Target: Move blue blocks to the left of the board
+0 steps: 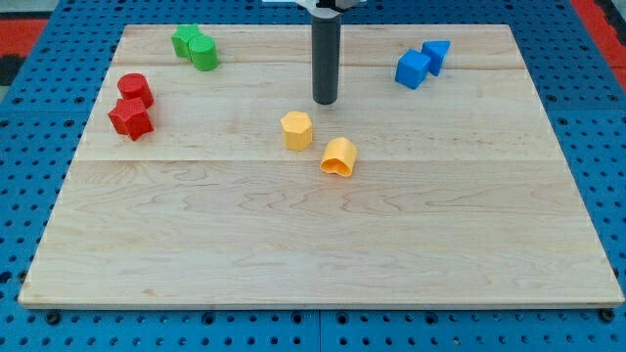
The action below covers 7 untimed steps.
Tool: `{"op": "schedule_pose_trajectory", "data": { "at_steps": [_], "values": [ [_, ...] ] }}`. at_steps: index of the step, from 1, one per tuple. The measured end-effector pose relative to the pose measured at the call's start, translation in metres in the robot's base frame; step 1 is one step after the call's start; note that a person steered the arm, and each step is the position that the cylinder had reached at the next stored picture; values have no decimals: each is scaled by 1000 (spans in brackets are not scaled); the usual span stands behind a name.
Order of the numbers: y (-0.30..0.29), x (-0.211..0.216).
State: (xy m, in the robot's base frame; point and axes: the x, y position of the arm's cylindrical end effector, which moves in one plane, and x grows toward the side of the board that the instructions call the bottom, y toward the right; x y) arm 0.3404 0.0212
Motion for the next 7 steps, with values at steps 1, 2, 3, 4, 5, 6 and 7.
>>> {"op": "schedule_pose_trajectory", "data": {
  "at_steps": [1, 2, 3, 4, 5, 6, 7],
  "values": [
    [95, 0],
    [219, -32],
    [259, -80],
    [187, -97],
    [113, -81],
    [82, -65],
    [80, -67]
  ]
}}
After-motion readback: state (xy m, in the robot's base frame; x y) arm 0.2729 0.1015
